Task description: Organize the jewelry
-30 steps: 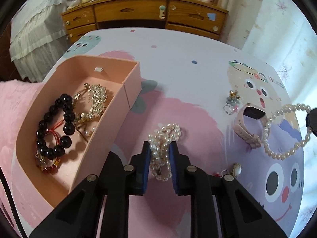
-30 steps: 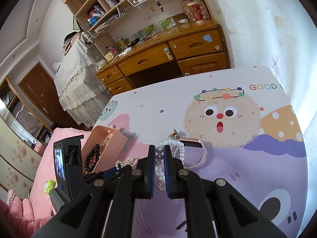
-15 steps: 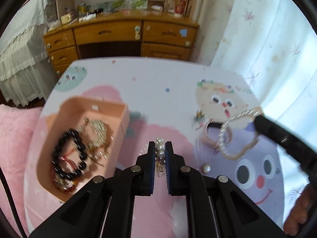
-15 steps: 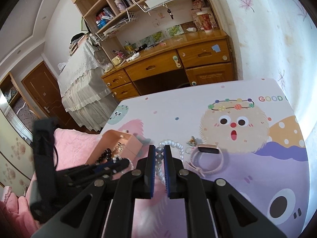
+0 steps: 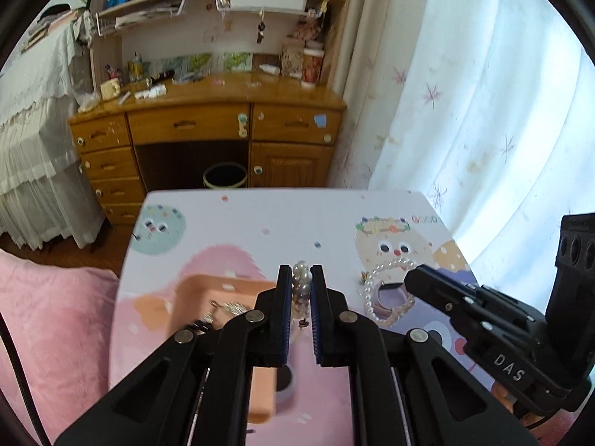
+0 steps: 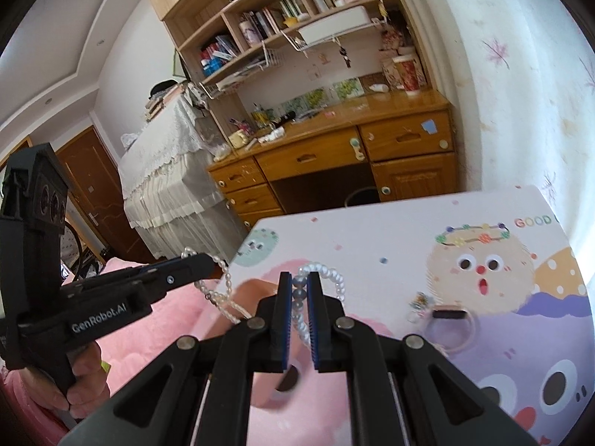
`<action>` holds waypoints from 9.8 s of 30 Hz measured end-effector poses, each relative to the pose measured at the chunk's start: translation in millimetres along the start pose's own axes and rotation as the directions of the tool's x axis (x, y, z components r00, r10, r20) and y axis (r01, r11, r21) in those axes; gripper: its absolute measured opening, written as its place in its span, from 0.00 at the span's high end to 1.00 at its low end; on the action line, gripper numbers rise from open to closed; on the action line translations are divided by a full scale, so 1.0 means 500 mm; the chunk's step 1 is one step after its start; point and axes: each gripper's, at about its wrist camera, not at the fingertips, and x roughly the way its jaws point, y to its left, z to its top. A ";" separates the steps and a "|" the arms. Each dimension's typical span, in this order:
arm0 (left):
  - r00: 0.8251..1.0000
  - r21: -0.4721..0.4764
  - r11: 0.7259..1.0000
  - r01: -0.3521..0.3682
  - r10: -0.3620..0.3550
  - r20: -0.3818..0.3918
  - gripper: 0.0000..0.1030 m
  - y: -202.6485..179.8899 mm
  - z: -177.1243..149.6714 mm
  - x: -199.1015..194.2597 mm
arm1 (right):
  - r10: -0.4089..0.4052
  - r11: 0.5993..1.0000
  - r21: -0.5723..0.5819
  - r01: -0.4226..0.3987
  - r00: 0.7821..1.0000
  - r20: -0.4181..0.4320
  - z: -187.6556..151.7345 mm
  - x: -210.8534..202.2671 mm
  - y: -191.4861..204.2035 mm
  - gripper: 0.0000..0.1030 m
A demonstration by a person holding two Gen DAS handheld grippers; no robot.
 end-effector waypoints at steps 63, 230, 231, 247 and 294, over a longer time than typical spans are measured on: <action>0.939 0.074 0.997 -0.029 0.053 -0.339 0.09 0.011 -0.208 0.078 | -0.288 0.958 -0.094 0.272 0.902 -0.321 -0.247 0.006 0.009 0.28; 0.971 0.047 0.997 0.061 -0.048 -0.234 0.17 0.063 -0.119 0.062 | -0.157 0.983 0.042 0.178 0.940 -0.302 -0.163 0.090 -0.020 0.39; 0.968 0.040 0.997 0.063 -0.052 -0.246 0.17 0.052 -0.114 0.071 | -0.165 0.982 0.044 0.186 0.940 -0.299 -0.158 0.084 -0.036 0.36; 0.864 -0.131 0.991 0.027 -0.089 -0.496 0.16 -0.114 -0.013 0.329 | -0.187 0.959 0.160 0.233 0.947 -0.260 -0.103 0.057 -0.270 0.32; 0.902 0.070 0.997 0.016 0.016 -0.431 0.81 -0.239 -0.037 0.526 | -0.162 0.909 0.350 0.225 0.966 -0.200 -0.118 0.088 -0.411 0.94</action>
